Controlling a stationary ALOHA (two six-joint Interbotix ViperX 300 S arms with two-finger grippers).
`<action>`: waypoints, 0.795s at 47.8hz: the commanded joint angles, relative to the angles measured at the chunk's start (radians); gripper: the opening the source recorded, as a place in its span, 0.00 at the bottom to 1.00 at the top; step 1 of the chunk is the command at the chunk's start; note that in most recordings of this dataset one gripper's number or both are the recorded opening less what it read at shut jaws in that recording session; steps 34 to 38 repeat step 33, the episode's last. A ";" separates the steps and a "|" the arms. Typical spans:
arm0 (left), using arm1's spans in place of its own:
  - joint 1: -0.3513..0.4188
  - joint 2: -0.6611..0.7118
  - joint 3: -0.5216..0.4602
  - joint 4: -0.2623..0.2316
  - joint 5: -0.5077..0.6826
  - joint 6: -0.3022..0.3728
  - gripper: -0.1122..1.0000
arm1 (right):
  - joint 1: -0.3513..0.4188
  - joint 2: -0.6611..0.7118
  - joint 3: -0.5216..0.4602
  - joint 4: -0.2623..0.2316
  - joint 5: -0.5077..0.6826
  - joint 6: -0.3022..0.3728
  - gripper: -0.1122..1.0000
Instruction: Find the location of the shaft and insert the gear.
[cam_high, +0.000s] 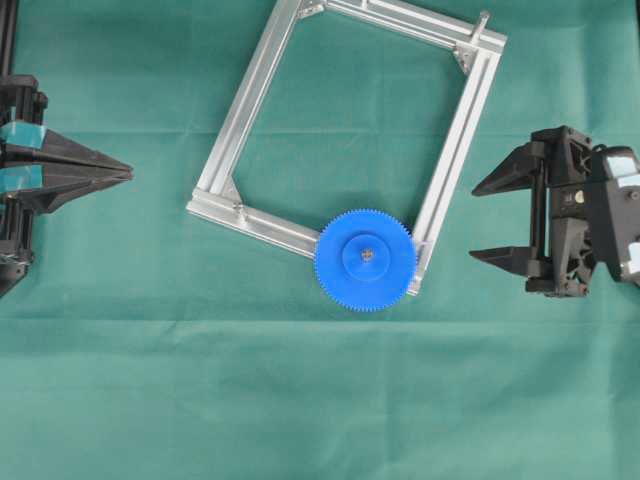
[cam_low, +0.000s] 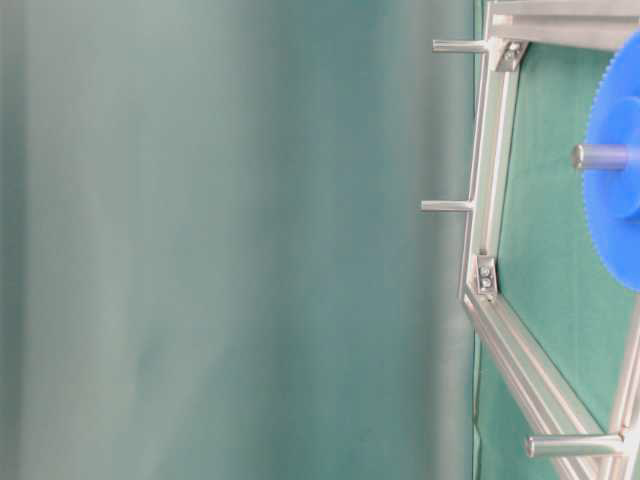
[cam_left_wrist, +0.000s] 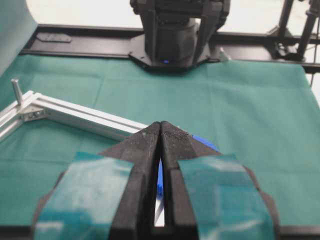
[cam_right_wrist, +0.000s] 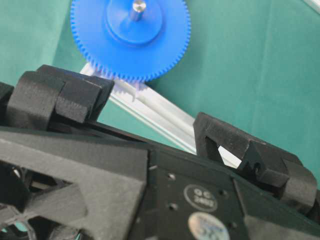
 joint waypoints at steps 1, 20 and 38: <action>0.002 0.008 -0.025 0.000 -0.005 -0.002 0.11 | 0.002 -0.009 -0.011 0.002 -0.006 0.002 0.87; 0.002 0.006 -0.025 -0.002 -0.003 -0.002 0.11 | 0.002 -0.008 -0.008 0.002 -0.006 0.002 0.87; 0.002 0.006 -0.025 -0.002 0.002 -0.002 0.11 | 0.002 -0.008 -0.005 0.002 -0.006 0.000 0.87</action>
